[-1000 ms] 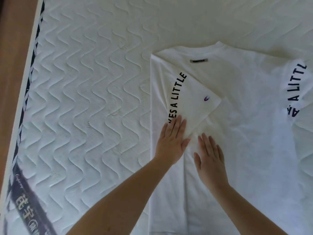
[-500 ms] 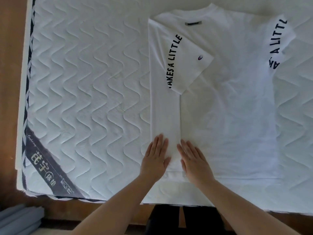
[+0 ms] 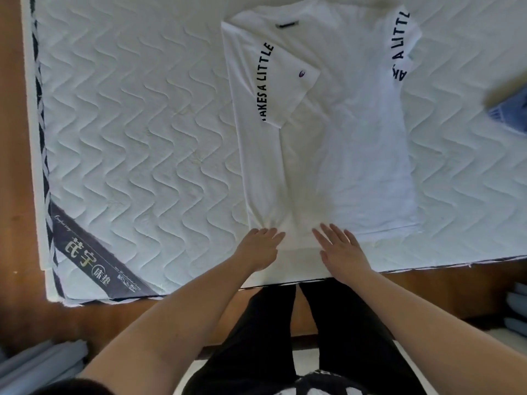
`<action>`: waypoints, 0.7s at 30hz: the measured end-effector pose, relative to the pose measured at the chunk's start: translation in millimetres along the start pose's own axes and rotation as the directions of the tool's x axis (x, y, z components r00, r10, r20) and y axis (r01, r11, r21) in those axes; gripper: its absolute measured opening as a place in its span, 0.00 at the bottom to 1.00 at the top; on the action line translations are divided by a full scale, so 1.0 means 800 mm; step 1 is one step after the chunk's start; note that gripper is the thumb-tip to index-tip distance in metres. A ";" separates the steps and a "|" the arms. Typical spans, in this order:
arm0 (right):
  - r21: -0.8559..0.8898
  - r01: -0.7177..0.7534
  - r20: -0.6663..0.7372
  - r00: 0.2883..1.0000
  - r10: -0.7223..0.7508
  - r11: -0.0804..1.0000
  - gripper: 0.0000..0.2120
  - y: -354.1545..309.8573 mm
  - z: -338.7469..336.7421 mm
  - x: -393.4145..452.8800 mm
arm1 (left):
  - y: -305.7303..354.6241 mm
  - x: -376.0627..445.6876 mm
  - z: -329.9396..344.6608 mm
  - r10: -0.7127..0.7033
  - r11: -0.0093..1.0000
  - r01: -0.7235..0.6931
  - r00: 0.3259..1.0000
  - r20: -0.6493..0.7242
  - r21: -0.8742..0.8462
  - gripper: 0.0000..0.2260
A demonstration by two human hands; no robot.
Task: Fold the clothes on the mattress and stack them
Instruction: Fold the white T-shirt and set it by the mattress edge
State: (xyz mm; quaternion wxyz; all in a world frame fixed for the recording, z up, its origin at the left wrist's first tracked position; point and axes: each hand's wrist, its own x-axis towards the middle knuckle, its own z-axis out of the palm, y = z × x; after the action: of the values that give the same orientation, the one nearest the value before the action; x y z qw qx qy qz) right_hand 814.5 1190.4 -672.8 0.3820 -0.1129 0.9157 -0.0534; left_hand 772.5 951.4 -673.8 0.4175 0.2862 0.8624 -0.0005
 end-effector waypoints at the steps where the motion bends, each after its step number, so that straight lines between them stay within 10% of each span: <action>1: 0.016 -0.045 -0.032 0.998 0.045 0.999 0.28 0.007 -0.010 -0.003 | -0.002 0.003 -0.011 -0.015 1.000 0.015 0.999 -0.030 0.008 0.24; 21: 0.580 -0.386 -0.196 0.789 0.583 0.717 0.34 0.208 -0.127 0.089 | 0.053 0.290 -0.307 0.135 0.976 -0.065 0.928 -0.348 0.207 0.25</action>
State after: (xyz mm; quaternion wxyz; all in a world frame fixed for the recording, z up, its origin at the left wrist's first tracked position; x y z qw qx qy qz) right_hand 666.0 1335.3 -681.1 0.2211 0.2529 0.9182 -0.2101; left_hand 503.5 1159.9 -671.1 0.2224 0.3641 0.9044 -0.0097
